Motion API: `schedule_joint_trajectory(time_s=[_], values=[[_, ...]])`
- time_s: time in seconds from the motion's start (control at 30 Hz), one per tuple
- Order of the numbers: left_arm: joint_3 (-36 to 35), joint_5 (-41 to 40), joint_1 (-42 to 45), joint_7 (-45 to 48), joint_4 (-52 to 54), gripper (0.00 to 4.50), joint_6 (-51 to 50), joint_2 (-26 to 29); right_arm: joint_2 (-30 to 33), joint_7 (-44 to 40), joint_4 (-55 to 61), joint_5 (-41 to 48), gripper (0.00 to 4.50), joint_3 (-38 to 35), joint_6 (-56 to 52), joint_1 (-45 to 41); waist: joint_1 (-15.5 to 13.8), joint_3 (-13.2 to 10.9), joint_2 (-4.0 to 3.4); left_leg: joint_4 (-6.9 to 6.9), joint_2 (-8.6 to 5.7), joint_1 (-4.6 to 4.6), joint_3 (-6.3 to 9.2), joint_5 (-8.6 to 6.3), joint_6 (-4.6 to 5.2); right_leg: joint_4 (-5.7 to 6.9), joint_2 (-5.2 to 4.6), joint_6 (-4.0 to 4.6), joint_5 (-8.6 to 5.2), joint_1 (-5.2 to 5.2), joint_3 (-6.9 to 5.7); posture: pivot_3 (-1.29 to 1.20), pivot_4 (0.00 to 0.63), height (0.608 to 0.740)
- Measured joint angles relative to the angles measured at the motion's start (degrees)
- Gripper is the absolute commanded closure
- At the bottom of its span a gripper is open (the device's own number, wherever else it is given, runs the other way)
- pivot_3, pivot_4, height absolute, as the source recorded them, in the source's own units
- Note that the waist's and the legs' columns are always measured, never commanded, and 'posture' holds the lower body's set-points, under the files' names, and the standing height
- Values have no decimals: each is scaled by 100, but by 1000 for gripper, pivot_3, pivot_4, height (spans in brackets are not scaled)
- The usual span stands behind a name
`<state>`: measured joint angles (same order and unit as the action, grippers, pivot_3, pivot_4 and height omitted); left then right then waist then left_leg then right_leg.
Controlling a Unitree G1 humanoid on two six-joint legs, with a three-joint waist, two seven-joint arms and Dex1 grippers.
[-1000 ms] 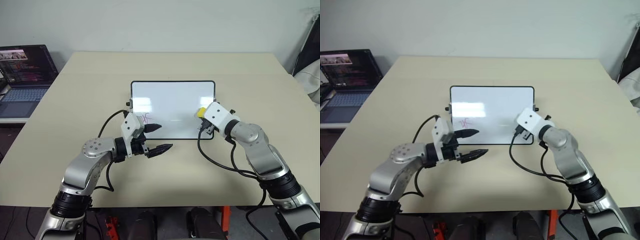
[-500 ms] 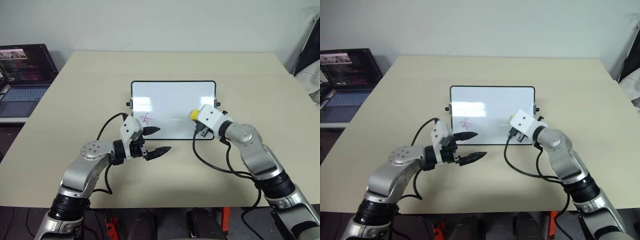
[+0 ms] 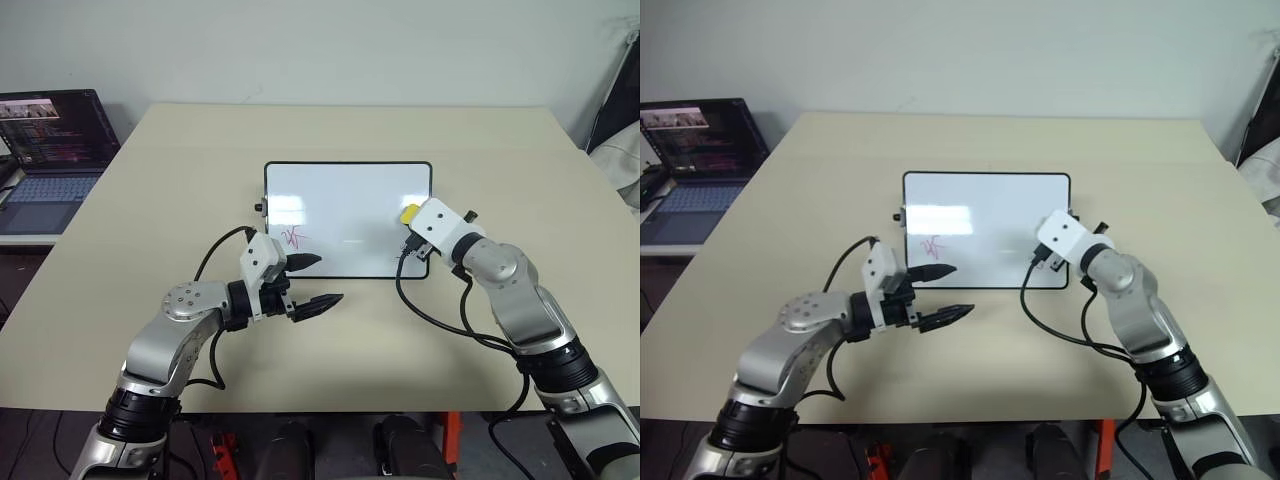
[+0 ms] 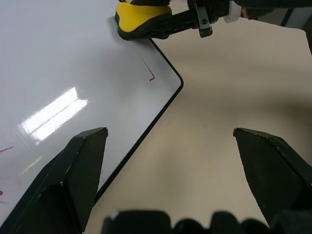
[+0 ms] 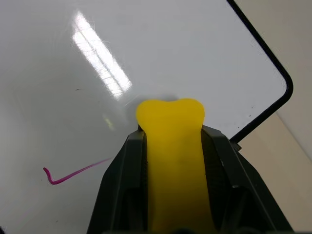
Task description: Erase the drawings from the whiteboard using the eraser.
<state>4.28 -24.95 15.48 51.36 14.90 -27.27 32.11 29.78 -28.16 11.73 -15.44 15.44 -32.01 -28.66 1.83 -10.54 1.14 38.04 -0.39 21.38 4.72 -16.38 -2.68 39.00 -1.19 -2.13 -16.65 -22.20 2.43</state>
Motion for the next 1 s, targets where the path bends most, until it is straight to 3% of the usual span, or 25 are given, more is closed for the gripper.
schedule_joint_trajectory(time_s=[0.3,0.5,0.77,1.0], values=[[-42,-103,-12,-12,25,0,2,-54,-186,-165,134,246,3356,-236,-103,172,8,0,0,-2,4,-2,-2,0,0,1,0,0,1,-1,4,0,150,740],[-292,-136,-321,-53,62,0,192,42,-401,-369,845,1196,3356,-1128,-184,444,-2,-1,-1,-10,4,18,5,-1,1,-13,-4,1,-4,-14,-1,0,150,740],[-454,-141,-694,70,311,0,415,279,51,-1139,2050,2357,3356,-1615,-222,2366,-45,-2,-3,-7,-2,36,18,-3,1,-31,-13,1,-5,-14,-2,0,150,740],[-194,-46,-737,357,375,0,530,407,605,-1306,2433,2613,3356,-1642,-441,3066,11,-2,-3,-8,6,1,-6,-2,1,-7,2,0,-7,-2,5,0,150,740]])
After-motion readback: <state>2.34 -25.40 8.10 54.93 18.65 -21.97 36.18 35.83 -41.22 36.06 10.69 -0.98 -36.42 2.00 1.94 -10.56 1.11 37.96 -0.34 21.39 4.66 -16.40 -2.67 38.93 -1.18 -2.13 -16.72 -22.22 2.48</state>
